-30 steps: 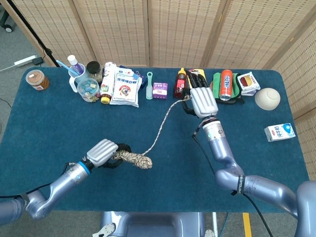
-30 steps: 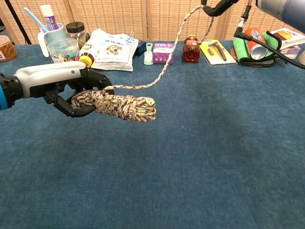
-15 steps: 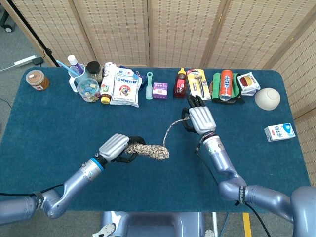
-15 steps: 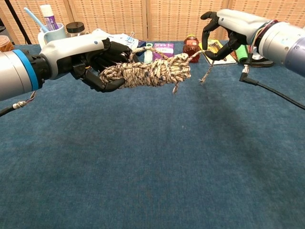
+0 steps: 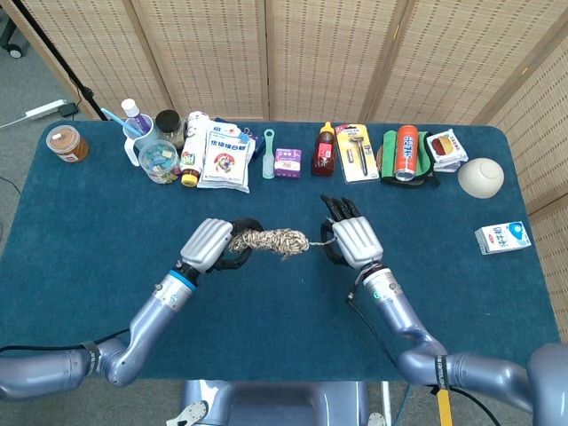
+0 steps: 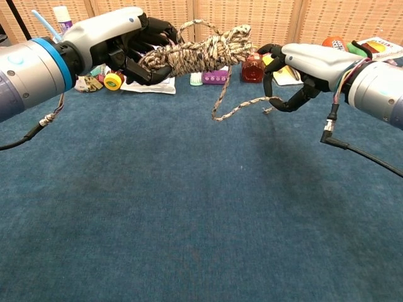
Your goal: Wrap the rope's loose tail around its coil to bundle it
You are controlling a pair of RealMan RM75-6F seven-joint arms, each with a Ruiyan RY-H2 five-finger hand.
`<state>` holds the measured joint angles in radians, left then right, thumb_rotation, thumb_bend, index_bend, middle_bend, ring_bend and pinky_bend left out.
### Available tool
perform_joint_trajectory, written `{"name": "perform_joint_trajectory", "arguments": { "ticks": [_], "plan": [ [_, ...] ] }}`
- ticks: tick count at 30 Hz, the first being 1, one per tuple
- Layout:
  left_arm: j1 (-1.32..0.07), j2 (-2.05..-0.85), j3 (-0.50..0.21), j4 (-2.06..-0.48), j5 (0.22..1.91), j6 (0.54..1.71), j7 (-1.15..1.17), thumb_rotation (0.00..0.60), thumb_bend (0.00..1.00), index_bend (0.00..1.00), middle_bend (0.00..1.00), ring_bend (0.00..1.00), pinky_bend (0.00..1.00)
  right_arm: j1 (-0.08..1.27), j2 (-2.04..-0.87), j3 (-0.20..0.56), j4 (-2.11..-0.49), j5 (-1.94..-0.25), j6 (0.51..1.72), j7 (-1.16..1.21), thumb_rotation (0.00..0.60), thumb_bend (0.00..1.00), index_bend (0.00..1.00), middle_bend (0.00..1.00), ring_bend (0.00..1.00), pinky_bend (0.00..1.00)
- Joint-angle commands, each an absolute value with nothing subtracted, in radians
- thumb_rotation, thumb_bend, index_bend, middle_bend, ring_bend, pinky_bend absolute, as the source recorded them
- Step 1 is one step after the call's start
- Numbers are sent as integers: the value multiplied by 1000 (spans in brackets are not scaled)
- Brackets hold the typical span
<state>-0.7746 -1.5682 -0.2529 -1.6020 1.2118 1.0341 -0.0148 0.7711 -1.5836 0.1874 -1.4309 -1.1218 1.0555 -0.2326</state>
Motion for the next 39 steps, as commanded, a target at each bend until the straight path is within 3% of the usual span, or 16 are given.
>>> {"name": "perform_joint_trajectory", "arguments": {
  "ticks": [1,6,20,27,39],
  "plan": [
    [-783,-1613,-281,-1567,1181,1071,26,600,638,616,488,573,724,755,-1580,174,-1452,-1146,1073,-229,600,628,722,0,0,0],
    [-820,-1715,-335,-1509,1104,1124,152,600,636,616,489,575,725,706,-1570,136,-1524,-1227,1138,-213,600,629,724,0,0,0],
    [-862,-1853,-403,-1440,1006,1213,291,600,663,618,494,579,725,606,-1578,71,-1623,-1404,1294,-225,600,629,725,0,0,0],
    [-871,-1875,-360,-1396,1026,1196,338,600,666,634,505,587,725,599,-1584,70,-1652,-1482,1313,-244,600,629,725,0,0,0],
    [-863,-1886,-278,-1323,1120,1160,324,600,667,636,506,589,726,613,-1588,129,-1792,-1472,1285,-385,600,630,726,0,0,0]
  ]
}}
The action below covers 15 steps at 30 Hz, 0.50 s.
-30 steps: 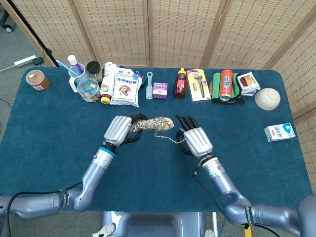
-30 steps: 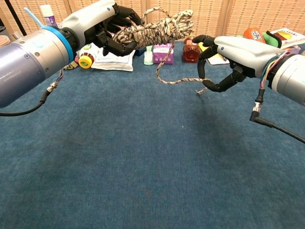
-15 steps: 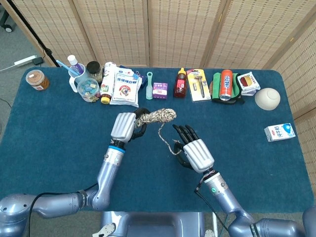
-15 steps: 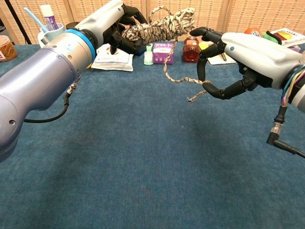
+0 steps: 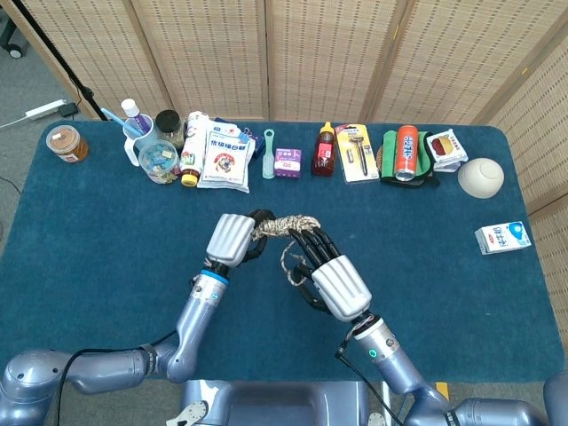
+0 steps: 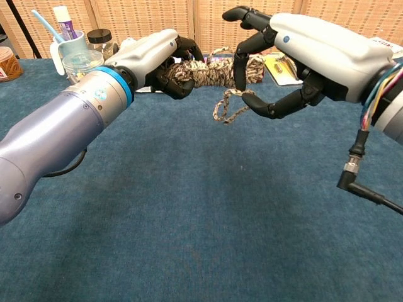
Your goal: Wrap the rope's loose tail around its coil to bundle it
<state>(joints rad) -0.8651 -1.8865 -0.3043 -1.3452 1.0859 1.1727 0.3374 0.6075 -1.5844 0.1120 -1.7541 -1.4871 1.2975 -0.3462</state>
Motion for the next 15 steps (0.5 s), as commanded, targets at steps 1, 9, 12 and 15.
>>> {"name": "perform_joint_trajectory", "arguments": {
  "ticks": [1,9,12,15],
  "plan": [
    [-862,-1887,-274,-1318,1127,1159,319,600,667,636,506,589,726,614,-1589,132,-1801,-1467,1282,-394,600,630,726,0,0,0],
    [-852,-1891,-231,-1283,1184,1126,287,600,668,639,508,591,727,637,-1614,174,-1872,-1401,1250,-553,600,629,728,0,0,0],
    [-845,-1882,-217,-1287,1199,1119,294,600,667,640,508,592,727,649,-1627,194,-1896,-1381,1245,-604,600,629,731,0,0,0],
    [-841,-1872,-209,-1297,1206,1110,305,600,667,640,509,592,727,660,-1636,211,-1932,-1347,1241,-667,600,630,732,0,0,0]
  ]
}}
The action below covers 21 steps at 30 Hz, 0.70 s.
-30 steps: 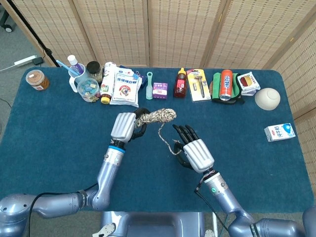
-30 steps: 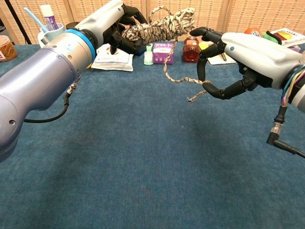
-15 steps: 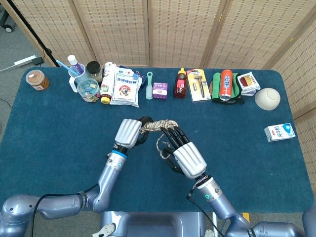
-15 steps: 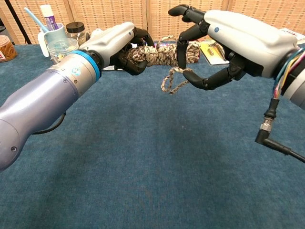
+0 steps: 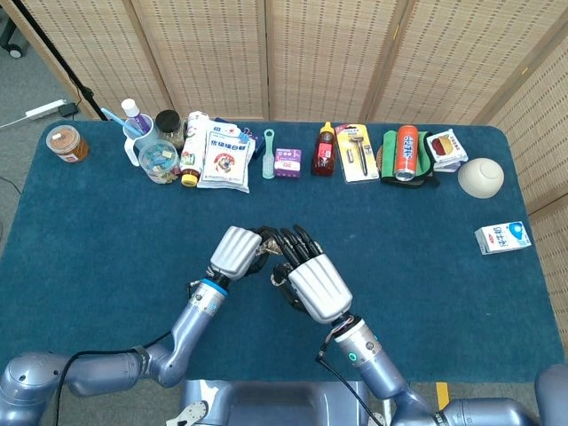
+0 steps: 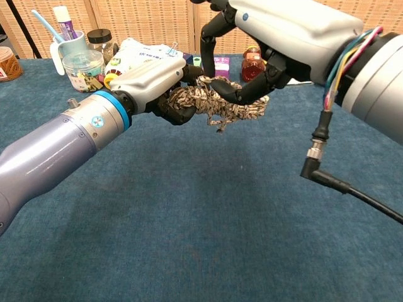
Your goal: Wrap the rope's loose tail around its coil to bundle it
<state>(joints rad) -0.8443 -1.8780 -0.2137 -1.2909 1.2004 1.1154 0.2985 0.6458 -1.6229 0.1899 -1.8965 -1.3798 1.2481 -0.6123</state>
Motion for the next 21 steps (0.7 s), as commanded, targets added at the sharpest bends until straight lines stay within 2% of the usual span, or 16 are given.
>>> {"name": "perform_joint_trajectory", "arguments": {
  "ticks": [1,6,16,21],
  "plan": [
    [-840,-1871,-209,-1298,1207,1110,306,600,668,641,509,593,727,663,-1638,216,-1939,-1339,1242,-682,600,630,732,0,0,0],
    [-835,-1860,-199,-1310,1221,1096,309,600,669,642,511,596,728,705,-1665,252,-1925,-1365,1258,-816,600,629,733,0,0,0],
    [-808,-1820,-190,-1388,1226,1091,294,600,668,642,511,596,728,770,-1688,293,-1803,-1420,1235,-860,600,630,733,0,0,0],
    [-796,-1756,-181,-1456,1207,1048,286,600,669,635,511,591,728,826,-1681,344,-1708,-1369,1155,-815,600,630,729,0,0,0]
  ]
}}
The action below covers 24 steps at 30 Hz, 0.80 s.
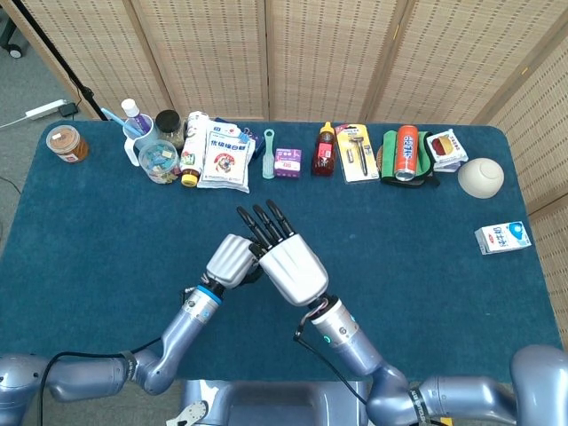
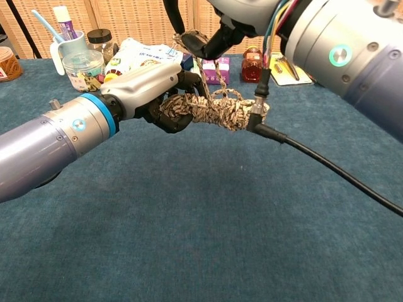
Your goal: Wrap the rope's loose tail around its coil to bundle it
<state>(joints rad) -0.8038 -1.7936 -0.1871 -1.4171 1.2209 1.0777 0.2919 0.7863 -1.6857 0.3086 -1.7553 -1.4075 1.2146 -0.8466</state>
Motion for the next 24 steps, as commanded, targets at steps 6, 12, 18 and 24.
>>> {"name": "perform_joint_trajectory", "arguments": {
  "ticks": [6,12,18,24],
  "plan": [
    [-785,-1707,-172,-1501,1206,1020,261,600,669,631,511,589,727,874,-1673,380,-1647,-1298,1096,-796,600,630,722,0,0,0],
    [-776,-1646,-160,-1537,1243,993,184,600,668,631,511,588,728,897,-1669,385,-1583,-1263,1062,-736,600,629,716,0,0,0],
    [-767,-1584,-158,-1564,1282,977,95,600,669,630,511,589,727,913,-1672,381,-1508,-1223,1027,-649,600,629,714,0,0,0],
    [-756,-1512,-163,-1622,1301,963,9,600,669,631,511,588,727,910,-1685,365,-1436,-1193,1005,-549,600,629,715,0,0,0]
  ]
}}
